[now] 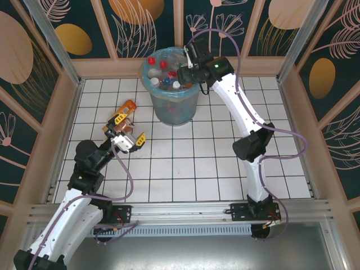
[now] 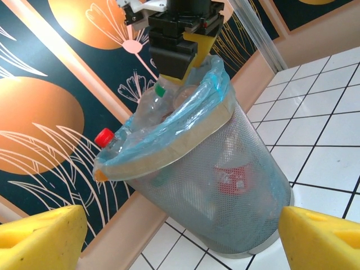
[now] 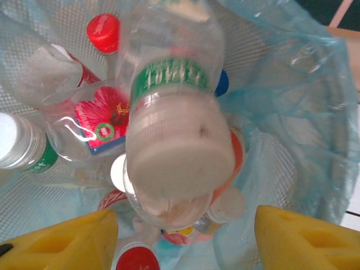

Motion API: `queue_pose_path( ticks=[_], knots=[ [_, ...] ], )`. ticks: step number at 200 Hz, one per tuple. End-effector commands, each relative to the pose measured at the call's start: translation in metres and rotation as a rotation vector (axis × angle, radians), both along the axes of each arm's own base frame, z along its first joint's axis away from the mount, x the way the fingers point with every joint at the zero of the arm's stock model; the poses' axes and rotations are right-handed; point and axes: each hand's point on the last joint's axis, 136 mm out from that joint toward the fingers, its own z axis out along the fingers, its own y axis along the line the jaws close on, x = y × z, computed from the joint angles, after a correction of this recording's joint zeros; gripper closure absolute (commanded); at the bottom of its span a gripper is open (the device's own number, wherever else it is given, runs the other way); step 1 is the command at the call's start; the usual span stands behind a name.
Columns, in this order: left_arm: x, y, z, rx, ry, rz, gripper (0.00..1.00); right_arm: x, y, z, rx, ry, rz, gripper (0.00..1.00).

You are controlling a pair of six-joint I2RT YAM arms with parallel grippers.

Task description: Put the plastic bottles in the bin

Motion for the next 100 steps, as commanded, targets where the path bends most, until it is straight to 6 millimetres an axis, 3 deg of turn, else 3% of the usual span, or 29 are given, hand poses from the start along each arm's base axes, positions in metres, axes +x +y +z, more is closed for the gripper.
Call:
queue_pose_path(
  ticks=[1,32,76,100],
  knots=[
    [-0.004,-0.002,0.01,-0.033,-0.034,-0.018,0.12,0.009,-0.016,0.016,-0.027,-0.08,-0.055,0.33],
    [-0.003,-0.003,0.008,-0.04,-0.024,-0.026,0.12,0.023,-0.013,0.017,-0.027,-0.13,-0.052,0.33],
    [-0.003,-0.003,0.007,-0.042,-0.016,-0.026,0.12,0.037,-0.014,0.044,0.015,-0.23,-0.074,0.33],
    [-0.002,-0.003,0.005,-0.04,-0.01,-0.025,0.12,0.04,-0.014,0.048,0.045,-0.238,-0.066,0.37]
  ],
)
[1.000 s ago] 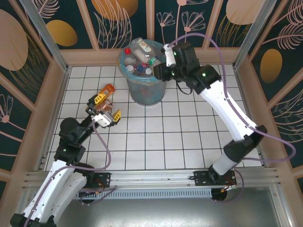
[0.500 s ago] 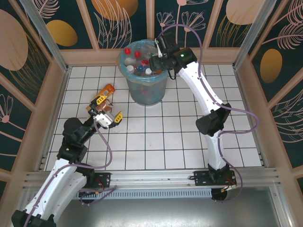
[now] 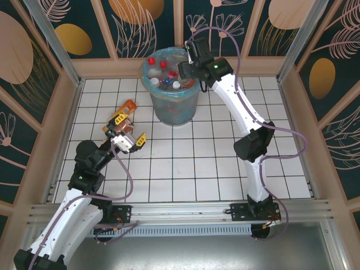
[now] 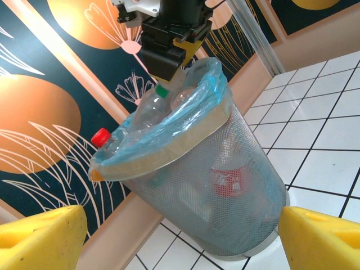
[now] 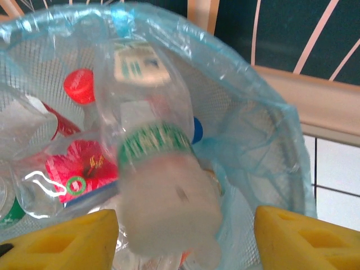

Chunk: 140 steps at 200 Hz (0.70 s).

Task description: Put the plastic bottles in the bin

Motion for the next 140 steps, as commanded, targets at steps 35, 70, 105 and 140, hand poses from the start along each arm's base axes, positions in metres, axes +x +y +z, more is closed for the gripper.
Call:
queue_pose_path(
  ticks=[35,70,105,140],
  knots=[
    [0.0,-0.004,0.003,-0.024,-0.003,-0.024,0.12,0.011,-0.001,0.025,0.057,-0.091,0.01,0.42],
    [0.001,-0.005,0.001,-0.026,0.004,-0.027,0.12,0.02,0.004,-0.002,0.071,-0.034,0.072,0.56],
    [0.003,-0.003,0.001,-0.035,0.016,-0.013,0.13,0.028,0.011,-0.027,0.1,0.028,0.1,0.61],
    [0.018,0.006,0.011,-0.102,0.079,0.067,0.14,0.027,0.016,-0.019,0.134,0.037,0.123,0.61]
  ],
)
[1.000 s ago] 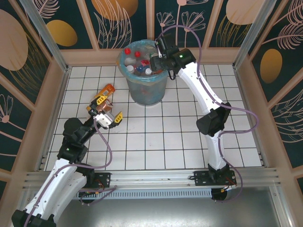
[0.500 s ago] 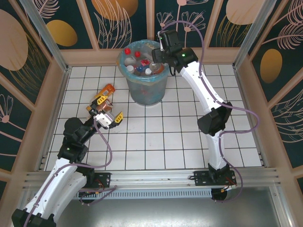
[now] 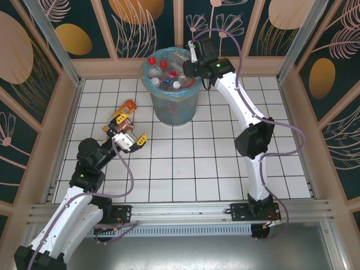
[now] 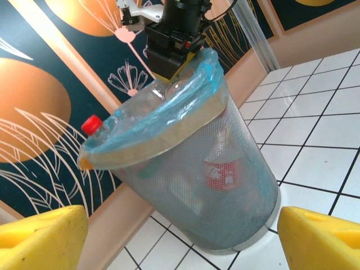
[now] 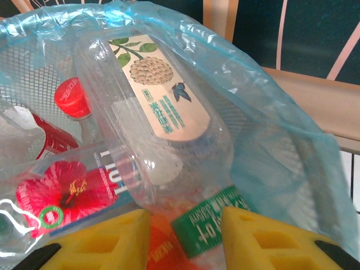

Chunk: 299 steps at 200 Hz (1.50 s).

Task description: Put the plastic bottles in the bin

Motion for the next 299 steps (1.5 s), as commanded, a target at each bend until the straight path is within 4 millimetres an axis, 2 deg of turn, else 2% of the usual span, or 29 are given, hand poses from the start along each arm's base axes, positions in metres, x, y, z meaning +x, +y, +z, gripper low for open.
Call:
queue_pose_path(
  ticks=[1,13,29,45,58,66,71,75,97,126,162,201,219,237,299],
  knots=[
    [0.01,0.008,0.023,-0.088,0.016,0.066,0.14,-0.001,0.012,0.008,0.058,0.006,0.04,0.61],
    [0.023,0.019,0.033,-0.16,0.068,0.152,0.16,-0.005,0.012,0.024,0.08,-0.016,0.044,0.61],
    [0.048,0.047,0.045,-0.29,0.174,0.353,0.18,-0.013,0.012,0.051,0.11,-0.061,0.048,0.59],
    [0.068,0.077,0.041,-0.397,0.313,0.577,0.18,-0.023,0.01,0.08,0.144,-0.113,0.051,0.56],
    [0.077,0.095,0.025,-0.466,0.426,0.733,0.17,-0.036,0.011,0.104,0.164,-0.16,0.061,0.55],
    [0.08,0.1,0.012,-0.508,0.494,0.792,0.17,-0.043,0.01,0.117,0.169,-0.192,0.062,0.54],
    [0.081,0.099,0.003,-0.528,0.536,0.805,0.17,-0.045,0.007,0.123,0.169,-0.206,0.059,0.53],
    [0.083,0.098,-0.004,-0.541,0.568,0.809,0.17,-0.056,0.018,0.129,0.175,-0.218,0.087,0.53],
    [0.09,0.09,-0.032,-0.67,0.73,0.77,0.16,-0.083,0.027,0.146,0.177,-0.269,0.111,0.52],
    [0.102,0.099,-0.052,-0.828,0.839,0.761,0.16,-0.122,0.047,0.149,0.206,-0.293,0.181,0.52],
    [0.118,0.122,-0.073,-1.033,0.96,0.742,0.21,-0.163,0.063,0.143,0.299,-0.299,0.26,0.52],
    [0.109,0.162,-0.109,-1.328,1.002,0.786,0.22,-0.191,0.078,0.131,0.355,-0.285,0.321,0.52],
    [0.1,0.178,-0.125,-1.446,1.011,0.809,0.22,-0.195,0.084,0.124,0.351,-0.269,0.339,0.52],
    [0.092,0.185,-0.137,-1.523,1.02,0.84,0.21,-0.196,0.088,0.12,0.342,-0.263,0.349,0.52],
    [0.063,0.193,-0.176,-1.889,1.047,0.922,0.24,-0.199,0.09,0.119,0.352,-0.277,0.35,0.52]
  ],
)
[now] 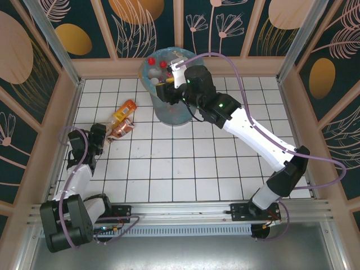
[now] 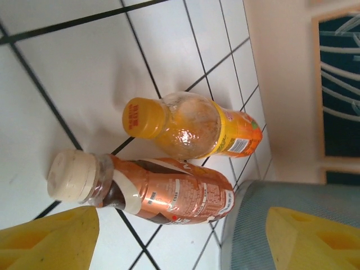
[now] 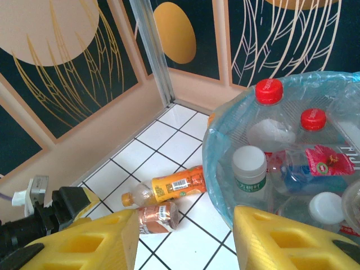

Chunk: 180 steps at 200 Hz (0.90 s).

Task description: Put the plastic bottles in the bin

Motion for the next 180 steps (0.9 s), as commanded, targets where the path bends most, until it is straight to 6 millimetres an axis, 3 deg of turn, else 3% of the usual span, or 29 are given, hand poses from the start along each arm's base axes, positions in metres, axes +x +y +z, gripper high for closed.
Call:
queue_pose_path(
  ticks=[1,67,106,180],
  knots=[
    [-0.004,0.004,-0.002,-0.153,-0.03,0.114,0.24,-0.008,-0.003,0.021,0.067,-0.04,0.005,0.52],
    [-0.009,0.004,-0.032,-0.217,0.274,0.154,0.26,-0.009,-0.006,0.02,0.067,-0.06,-0.004,0.52],
    [0.004,-0.001,-0.043,-0.287,0.311,0.14,0.25,-0.009,-0.007,0.017,0.065,-0.06,-0.004,0.52],
    [-0.003,0.006,-0.058,-0.339,0.405,0.255,0.28,-0.005,-0.016,0.006,0.036,-0.076,-0.051,0.52]
  ],
)
